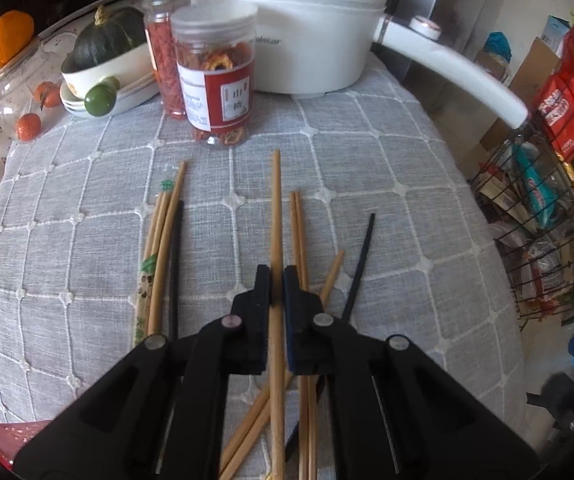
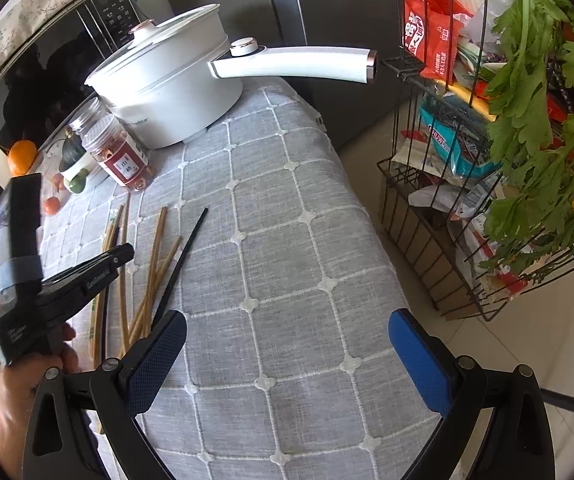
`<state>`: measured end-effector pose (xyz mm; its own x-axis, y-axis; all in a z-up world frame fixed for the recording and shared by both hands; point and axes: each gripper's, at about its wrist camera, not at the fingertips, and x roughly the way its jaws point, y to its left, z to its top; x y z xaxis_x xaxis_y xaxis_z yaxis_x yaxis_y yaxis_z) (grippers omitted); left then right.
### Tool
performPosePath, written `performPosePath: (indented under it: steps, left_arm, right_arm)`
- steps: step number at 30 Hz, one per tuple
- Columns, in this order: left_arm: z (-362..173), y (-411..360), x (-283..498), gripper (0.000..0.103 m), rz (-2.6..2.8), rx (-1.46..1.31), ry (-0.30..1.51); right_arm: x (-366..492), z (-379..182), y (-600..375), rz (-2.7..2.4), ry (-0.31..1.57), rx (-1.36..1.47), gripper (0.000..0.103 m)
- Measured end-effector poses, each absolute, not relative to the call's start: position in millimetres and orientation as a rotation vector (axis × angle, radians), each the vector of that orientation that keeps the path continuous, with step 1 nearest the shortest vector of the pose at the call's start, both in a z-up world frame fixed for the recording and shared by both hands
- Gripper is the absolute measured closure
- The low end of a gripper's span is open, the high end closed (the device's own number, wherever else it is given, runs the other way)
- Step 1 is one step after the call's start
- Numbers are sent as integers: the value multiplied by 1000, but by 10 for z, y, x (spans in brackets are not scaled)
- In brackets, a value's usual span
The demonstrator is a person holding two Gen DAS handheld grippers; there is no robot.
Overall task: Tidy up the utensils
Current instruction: 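Grasp a wooden chopstick with the left tool and lift it, then lower the wooden chopstick into the basket with the left tool while the right tool grasps two wooden chopsticks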
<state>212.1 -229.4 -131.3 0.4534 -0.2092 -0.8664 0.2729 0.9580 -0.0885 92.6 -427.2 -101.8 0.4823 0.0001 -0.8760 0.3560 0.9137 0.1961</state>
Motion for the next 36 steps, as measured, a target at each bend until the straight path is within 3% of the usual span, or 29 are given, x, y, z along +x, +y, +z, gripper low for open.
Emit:
performPosePath:
  steps: [10,13,15,21,36]
  left_arm:
    - [-544,-1999,1390,96,-464,69,920]
    - [-353,-1819,1201,96,-501,55,889]
    - [-256,-1683,1067,96,-519,46,870]
    - [-60,-1275,782,96,-544,18,814]
    - [-126,-664,715,96,-507,-43,805]
  right_arm:
    - [1156,-939,-3887,-110,1048,353,2]
    - [1309,-996,-3773,-54,1067,398,13]
    - [1429,-1041,-3687,-9,1072,429,32]
    - [1791,-1246,-3402,43,1110,368,54]
    - [2535,-1796,-3085,11,1177,270,84]
